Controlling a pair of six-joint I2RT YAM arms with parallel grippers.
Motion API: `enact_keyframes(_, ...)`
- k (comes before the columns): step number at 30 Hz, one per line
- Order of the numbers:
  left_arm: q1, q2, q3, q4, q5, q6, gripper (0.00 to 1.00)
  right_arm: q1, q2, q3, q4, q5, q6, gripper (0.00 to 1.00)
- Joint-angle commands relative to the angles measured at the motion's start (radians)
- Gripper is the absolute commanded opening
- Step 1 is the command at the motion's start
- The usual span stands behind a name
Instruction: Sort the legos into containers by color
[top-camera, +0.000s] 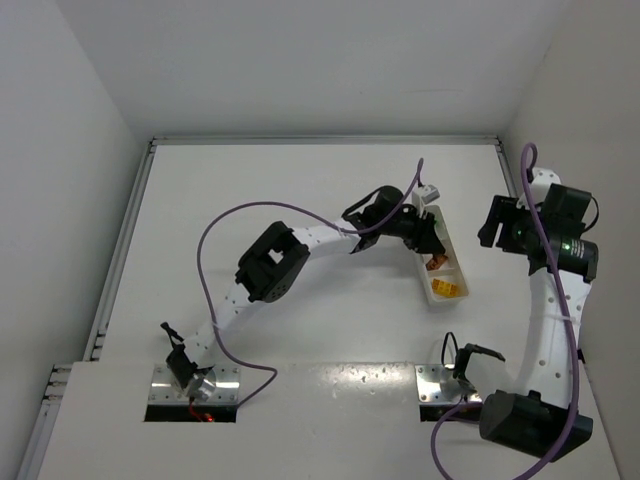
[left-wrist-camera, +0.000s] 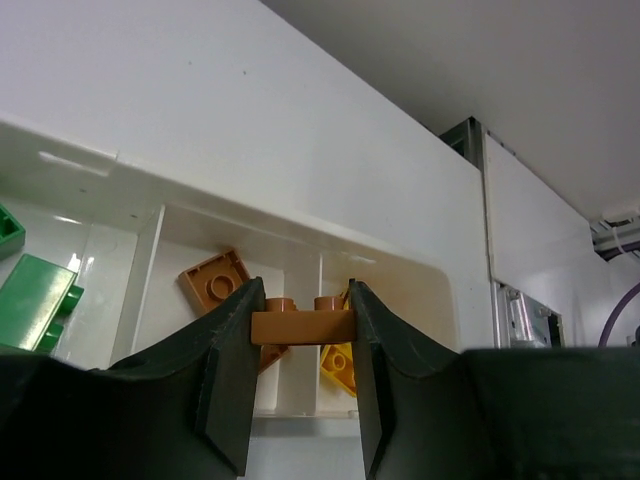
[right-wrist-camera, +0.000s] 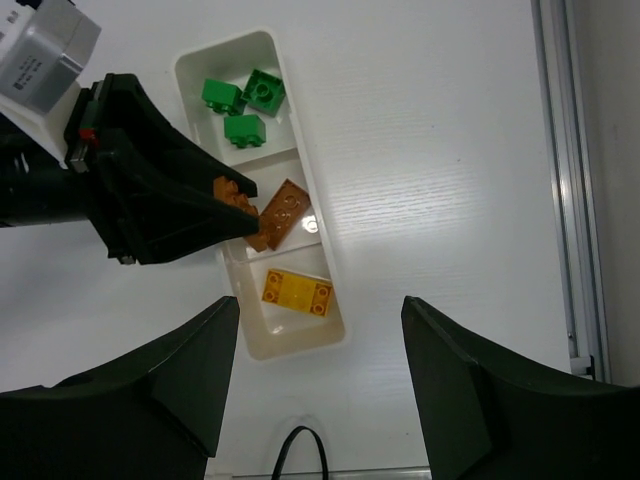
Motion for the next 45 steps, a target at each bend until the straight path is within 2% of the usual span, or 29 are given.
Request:
enact_keyframes(1,-0.006,0.026,0.047,-0.007,-0.006,0.022,0.43,-0.006,-0.009,0.001,-0.001,-0.021,0.002,0.67)
enact_keyframes(4,-0.006,0.035,0.056,-0.019,-0.017,0.048,0.52,-0.006,0.002,0.001,-0.001,-0.032,0.002,0.67)
enact_keyframes(5,-0.006,0.035,0.056,-0.020,-0.017,0.049,0.59,-0.006,0.002,0.001,-0.001,-0.044,-0.007,0.67)
enact_keyframes(10,0.003,0.012,0.092,-0.010,-0.017,0.038,0.75,-0.006,0.011,-0.009,0.019,-0.088,-0.008,0.67)
enact_keyframes(13,0.003,-0.044,0.072,0.012,0.003,0.014,0.76,-0.006,0.011,-0.019,0.057,-0.156,-0.017,0.67)
enact_keyframes(16,0.035,-0.188,-0.002,0.081,0.014,-0.017,0.76,0.009,0.002,-0.019,0.131,-0.229,-0.017,0.67)
enact_keyframes(18,0.075,-0.306,-0.081,0.073,-0.029,-0.017,0.76,0.009,0.023,-0.019,0.174,-0.314,0.017,0.67)
enact_keyframes(19,0.092,-0.336,-0.094,0.042,-0.043,-0.017,0.76,0.018,0.056,-0.019,0.216,-0.344,0.032,0.67)
enact_keyframes(20,0.110,-0.359,-0.094,-0.066,-0.052,-0.002,0.76,0.031,0.078,-0.019,0.238,-0.393,0.070,0.67)
enact_keyframes(21,0.153,-0.377,-0.094,-0.128,-0.052,0.016,0.79,0.051,0.103,-0.010,0.260,-0.406,0.095,0.67)
enact_keyframes(22,0.176,-0.418,-0.094,-0.186,-0.052,0.026,0.86,0.093,0.126,-0.010,0.287,-0.418,0.119,0.71)
enact_keyframes(23,0.199,-0.451,-0.109,-0.270,-0.067,0.056,0.88,0.117,0.156,-0.025,0.357,-0.444,0.158,0.73)
enact_keyframes(27,0.358,-0.667,-0.398,-0.318,-0.130,0.142,0.94,0.287,0.262,-0.025,0.459,-0.424,0.167,0.77)
enact_keyframes(28,0.386,-0.702,-0.434,-0.335,-0.153,0.157,1.00,0.352,0.291,-0.001,0.468,-0.409,0.167,0.79)
enact_keyframes(30,0.456,-0.790,-0.515,-0.407,-0.173,0.237,1.00,0.429,0.352,0.028,0.479,-0.372,0.140,0.81)
enact_keyframes(32,0.489,-0.846,-0.561,-0.458,-0.271,0.289,1.00,0.524,0.457,0.085,0.479,-0.316,0.140,0.81)
enact_keyframes(35,0.538,-0.939,-0.652,-0.503,-0.391,0.331,1.00,0.600,0.598,0.155,0.511,-0.254,0.178,0.85)
enact_keyframes(38,0.576,-0.979,-0.743,-0.514,-0.425,0.362,1.00,0.655,0.722,0.228,0.511,-0.139,0.216,0.89)
enact_keyframes(40,0.606,-0.993,-0.807,-0.514,-0.451,0.372,1.00,0.666,0.764,0.258,0.511,-0.090,0.226,0.89)
enact_keyframes(45,0.687,-0.991,-0.882,-0.487,-0.461,0.339,1.00,0.687,0.799,0.255,0.576,-0.101,0.216,0.89)
